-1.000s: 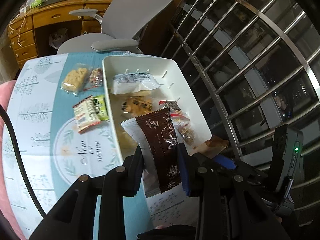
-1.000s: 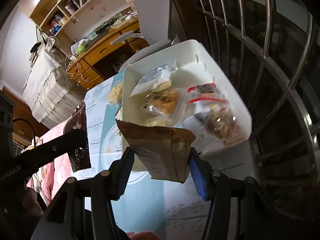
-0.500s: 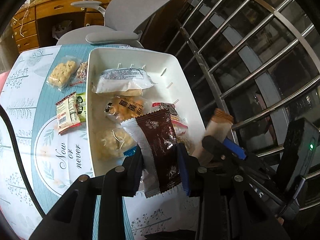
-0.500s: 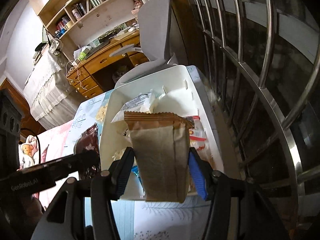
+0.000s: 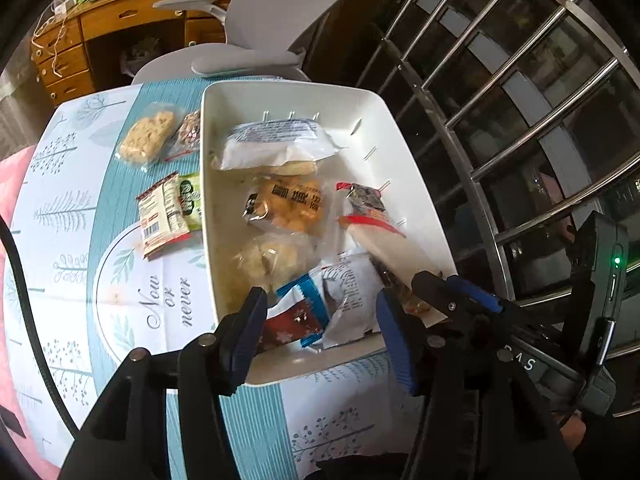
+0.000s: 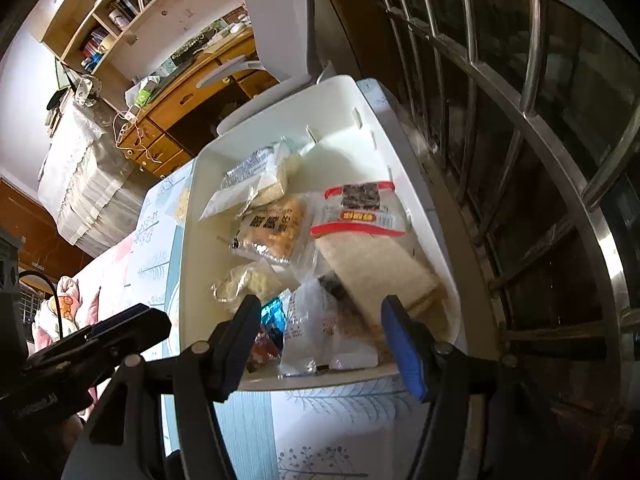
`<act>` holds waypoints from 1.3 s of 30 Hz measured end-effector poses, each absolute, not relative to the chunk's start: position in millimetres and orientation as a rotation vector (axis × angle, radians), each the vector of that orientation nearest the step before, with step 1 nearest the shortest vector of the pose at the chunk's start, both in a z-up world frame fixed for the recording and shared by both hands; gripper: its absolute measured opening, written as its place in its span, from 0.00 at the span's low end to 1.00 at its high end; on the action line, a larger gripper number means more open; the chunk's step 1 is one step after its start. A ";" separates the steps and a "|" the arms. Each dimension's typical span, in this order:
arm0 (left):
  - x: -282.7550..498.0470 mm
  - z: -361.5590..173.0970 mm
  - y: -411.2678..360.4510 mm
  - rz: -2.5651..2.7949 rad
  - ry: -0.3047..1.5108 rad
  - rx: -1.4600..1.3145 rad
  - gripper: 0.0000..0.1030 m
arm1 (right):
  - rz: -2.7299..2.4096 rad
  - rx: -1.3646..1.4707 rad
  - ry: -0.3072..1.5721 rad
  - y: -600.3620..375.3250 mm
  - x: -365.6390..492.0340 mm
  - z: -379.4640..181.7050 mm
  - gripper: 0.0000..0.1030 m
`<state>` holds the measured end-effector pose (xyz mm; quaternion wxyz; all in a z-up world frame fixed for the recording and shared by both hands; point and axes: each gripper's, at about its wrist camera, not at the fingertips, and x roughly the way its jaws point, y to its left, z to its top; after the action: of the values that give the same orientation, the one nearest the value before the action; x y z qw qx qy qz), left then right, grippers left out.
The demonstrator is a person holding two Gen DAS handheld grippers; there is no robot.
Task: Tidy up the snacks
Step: 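Withdraw both tools from the tray toward the remaining snacks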
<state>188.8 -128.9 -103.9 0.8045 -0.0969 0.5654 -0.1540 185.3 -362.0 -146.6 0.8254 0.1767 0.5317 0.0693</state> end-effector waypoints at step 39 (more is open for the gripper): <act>152.8 -137.5 131.0 -0.213 1.479 -0.074 0.72 | 0.165 0.308 1.211 -123.5 147.5 -143.0 0.61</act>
<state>152.8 131.0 -137.5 0.7330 -0.0337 0.6725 -0.0966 147.5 -123.5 -143.0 0.8079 0.1440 0.5662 0.0770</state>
